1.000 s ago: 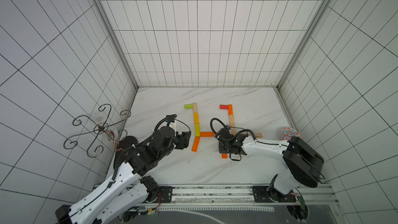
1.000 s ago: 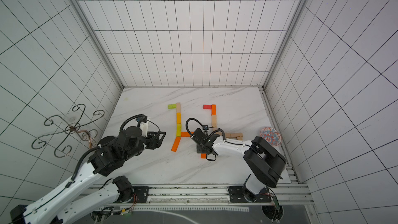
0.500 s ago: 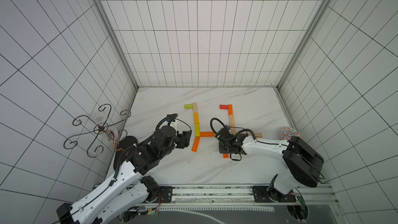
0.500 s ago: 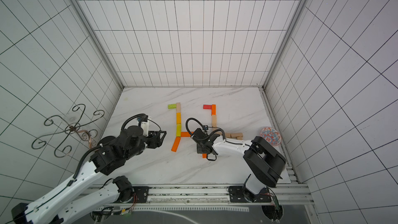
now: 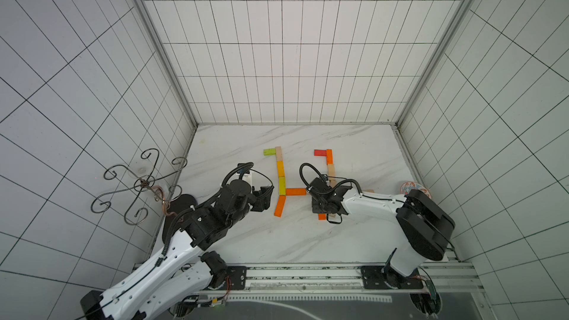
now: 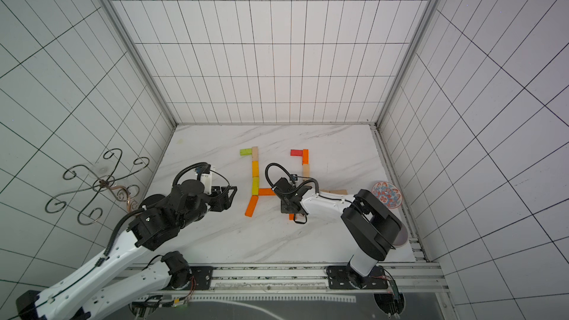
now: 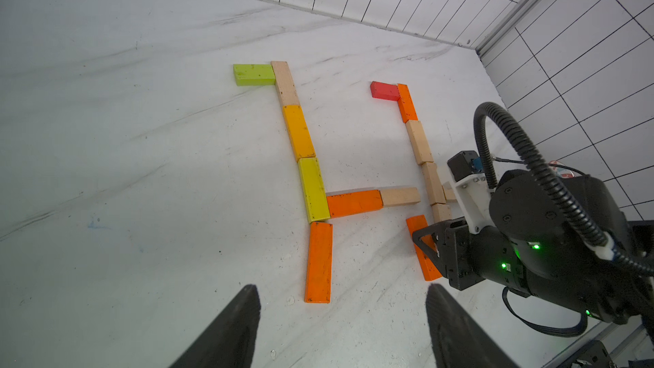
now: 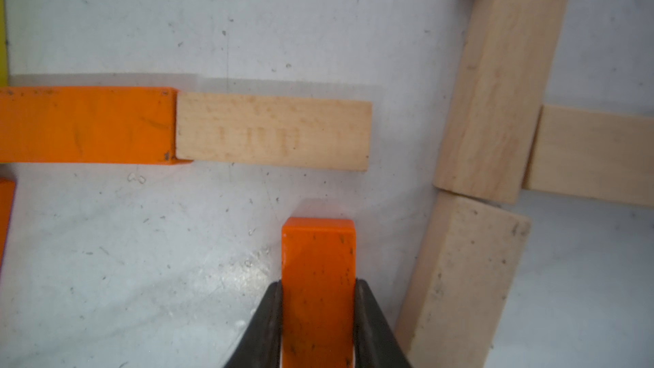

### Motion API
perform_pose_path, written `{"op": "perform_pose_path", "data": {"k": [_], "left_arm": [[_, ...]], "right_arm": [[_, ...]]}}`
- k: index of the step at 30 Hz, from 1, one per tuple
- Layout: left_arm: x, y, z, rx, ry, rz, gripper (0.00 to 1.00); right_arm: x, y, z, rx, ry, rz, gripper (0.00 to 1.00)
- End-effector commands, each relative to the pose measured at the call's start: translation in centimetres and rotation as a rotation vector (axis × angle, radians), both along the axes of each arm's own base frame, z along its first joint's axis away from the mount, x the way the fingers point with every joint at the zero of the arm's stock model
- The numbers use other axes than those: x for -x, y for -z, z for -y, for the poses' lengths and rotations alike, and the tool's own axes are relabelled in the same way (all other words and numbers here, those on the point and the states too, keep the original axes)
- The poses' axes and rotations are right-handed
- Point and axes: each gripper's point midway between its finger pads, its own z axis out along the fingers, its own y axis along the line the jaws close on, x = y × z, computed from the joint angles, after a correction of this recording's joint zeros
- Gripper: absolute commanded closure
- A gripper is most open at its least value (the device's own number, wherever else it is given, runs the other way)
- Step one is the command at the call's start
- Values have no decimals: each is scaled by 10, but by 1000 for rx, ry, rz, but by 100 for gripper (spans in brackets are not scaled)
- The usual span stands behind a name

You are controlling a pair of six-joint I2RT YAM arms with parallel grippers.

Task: Assemble a giraffe with building blocks
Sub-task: Assemble the building block at the center of the board.

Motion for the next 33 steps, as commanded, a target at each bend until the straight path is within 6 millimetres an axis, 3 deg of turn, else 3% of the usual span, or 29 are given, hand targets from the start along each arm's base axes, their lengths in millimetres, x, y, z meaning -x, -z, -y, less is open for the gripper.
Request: {"op": "perform_pose_path", "data": {"k": [1, 33], "left_arm": [[-3, -13, -1, 21, -12, 45, 27], [-4, -15, -5, 7, -23, 57, 26]], "right_arm": [[2, 12, 15, 94, 12, -55, 76], [-9, 12, 6, 68, 58, -69, 72]]}}
